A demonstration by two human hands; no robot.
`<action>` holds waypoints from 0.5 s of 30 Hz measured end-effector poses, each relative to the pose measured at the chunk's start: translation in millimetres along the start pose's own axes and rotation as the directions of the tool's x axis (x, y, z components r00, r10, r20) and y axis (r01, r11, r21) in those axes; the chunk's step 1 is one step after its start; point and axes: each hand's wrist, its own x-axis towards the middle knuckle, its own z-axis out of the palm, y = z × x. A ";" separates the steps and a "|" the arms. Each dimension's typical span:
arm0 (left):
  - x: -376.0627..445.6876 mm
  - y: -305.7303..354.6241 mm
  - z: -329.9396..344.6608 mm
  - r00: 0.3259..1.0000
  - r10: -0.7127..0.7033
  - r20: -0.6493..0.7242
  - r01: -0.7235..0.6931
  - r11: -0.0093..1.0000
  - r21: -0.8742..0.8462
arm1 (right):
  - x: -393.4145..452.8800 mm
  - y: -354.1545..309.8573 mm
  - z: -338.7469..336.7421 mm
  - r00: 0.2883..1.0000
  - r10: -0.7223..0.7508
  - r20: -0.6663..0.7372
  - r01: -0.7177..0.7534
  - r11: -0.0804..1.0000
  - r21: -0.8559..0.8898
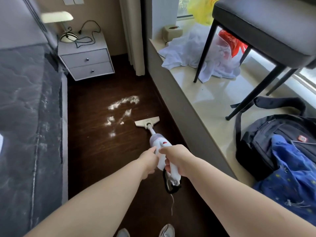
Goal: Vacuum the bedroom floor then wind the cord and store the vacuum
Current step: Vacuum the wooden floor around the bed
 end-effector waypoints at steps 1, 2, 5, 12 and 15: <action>-1.0 4.9 -0.6 0.999 -0.051 0.002 0.051 0.998 -0.037 | 0.1 -4.3 -1.6 1.000 0.001 0.020 -0.001 1.000 -0.009; 1.1 9.7 -1.8 0.995 -0.099 0.016 0.100 0.992 -0.070 | 5.4 -9.2 -3.9 1.000 -0.011 0.008 0.011 1.000 -0.022; 7.6 23.3 -5.0 0.991 -0.102 0.088 0.108 0.992 -0.062 | 14.5 -25.6 -5.7 1.000 -0.013 0.015 0.014 0.998 -0.060; 42.4 53.5 -41.5 0.991 -0.028 0.132 0.032 0.999 -0.023 | 44.2 -73.0 9.9 0.999 -0.047 -0.002 0.047 0.994 -0.098; 56.4 71.7 -64.7 0.992 -0.034 0.119 0.038 0.999 -0.035 | 53.1 -97.2 21.9 0.999 -0.045 -0.013 0.044 0.996 -0.078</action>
